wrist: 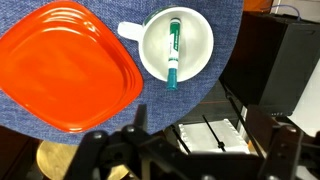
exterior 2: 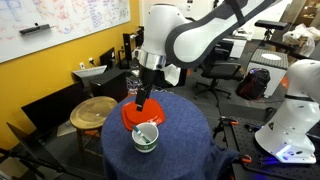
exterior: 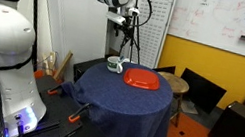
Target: Take the marker out of the cup and put it on the table
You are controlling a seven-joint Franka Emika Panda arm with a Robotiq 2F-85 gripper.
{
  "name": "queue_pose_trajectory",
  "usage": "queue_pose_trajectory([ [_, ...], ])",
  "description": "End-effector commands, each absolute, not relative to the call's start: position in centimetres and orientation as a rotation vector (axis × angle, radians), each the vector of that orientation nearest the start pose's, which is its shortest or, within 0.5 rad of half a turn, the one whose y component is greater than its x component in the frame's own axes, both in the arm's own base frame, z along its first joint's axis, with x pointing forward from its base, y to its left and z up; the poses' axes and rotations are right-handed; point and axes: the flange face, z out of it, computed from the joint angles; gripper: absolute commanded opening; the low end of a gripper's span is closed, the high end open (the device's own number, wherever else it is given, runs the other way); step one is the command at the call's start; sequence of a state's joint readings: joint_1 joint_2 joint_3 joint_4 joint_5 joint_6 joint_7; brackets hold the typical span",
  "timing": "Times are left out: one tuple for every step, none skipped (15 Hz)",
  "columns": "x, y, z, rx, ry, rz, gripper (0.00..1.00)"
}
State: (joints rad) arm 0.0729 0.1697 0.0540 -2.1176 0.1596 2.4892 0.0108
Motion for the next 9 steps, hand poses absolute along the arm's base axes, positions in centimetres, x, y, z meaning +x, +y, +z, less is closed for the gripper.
queue_pose_trajectory([
  [58.1,8.3,33.3,-2.993,0.081,-0.296,1.0],
  [58.2,8.5,32.6,-2.992,0.092,-0.284,1.0],
  [58.3,8.7,32.1,-2.99,0.104,-0.27,1.0],
  [58.6,8.9,31.4,-2.994,0.115,-0.262,1.0],
  [58.9,9.1,30.8,-2.998,0.133,-0.257,1.0],
  [59.1,9.4,30.1,-3.003,0.153,-0.257,1.0],
  [59.4,9.5,29.6,-3.006,0.166,-0.257,1.0],
  [59.6,9.7,29.1,-3.007,0.176,-0.255,1.0],
  [59.8,9.8,28.6,-3.01,0.187,-0.261,1.0],
])
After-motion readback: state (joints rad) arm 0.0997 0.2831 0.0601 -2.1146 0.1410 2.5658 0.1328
